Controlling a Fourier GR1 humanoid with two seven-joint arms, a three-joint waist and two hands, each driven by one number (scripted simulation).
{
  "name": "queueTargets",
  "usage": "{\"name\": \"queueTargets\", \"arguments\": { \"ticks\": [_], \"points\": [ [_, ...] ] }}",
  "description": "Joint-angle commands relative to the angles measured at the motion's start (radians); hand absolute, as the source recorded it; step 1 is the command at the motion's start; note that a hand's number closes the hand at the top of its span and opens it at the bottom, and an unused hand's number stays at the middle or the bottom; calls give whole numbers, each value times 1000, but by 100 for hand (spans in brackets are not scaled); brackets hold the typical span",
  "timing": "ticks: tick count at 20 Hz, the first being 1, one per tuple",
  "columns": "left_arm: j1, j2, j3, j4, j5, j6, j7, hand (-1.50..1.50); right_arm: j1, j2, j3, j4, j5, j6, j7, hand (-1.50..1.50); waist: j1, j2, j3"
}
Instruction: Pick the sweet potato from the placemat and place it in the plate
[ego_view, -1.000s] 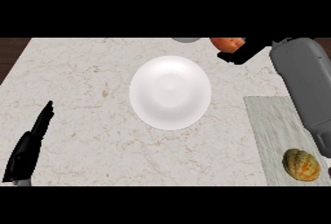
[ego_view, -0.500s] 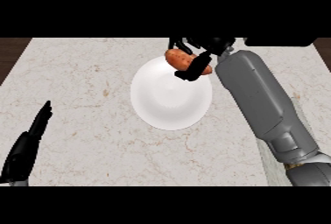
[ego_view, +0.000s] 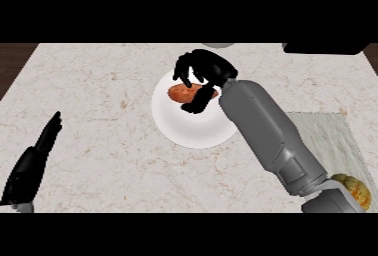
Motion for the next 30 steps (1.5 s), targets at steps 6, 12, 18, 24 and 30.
{"name": "queueTargets", "arguments": {
  "ticks": [6, 12, 18, 24, 30],
  "points": [
    [-11, -46, -17, 24, -40, 34, -32, 0, -19, 20, 81, 122, -161, -140, 29, -150, 6, 1, 0],
    [11, -20, 9, 23, -9, -4, -33, 0, -32, 20, -122, 101, -301, -177, -13, -150, 1, -1, 1],
    [-23, 11, 42, 27, 12, -31, -12, 0, -31, -56, -281, 157, -379, -198, -26, -150, -11, 2, 1],
    [-32, -22, 18, 50, -23, 4, -32, 0, -19, -267, -412, 244, -501, 62, -159, -150, 0, 12, 1],
    [-25, -32, 2, 36, -29, -2, -49, 0, 27, -372, -426, 323, -484, 174, -363, -150, 28, 22, 3]
  ]
}}
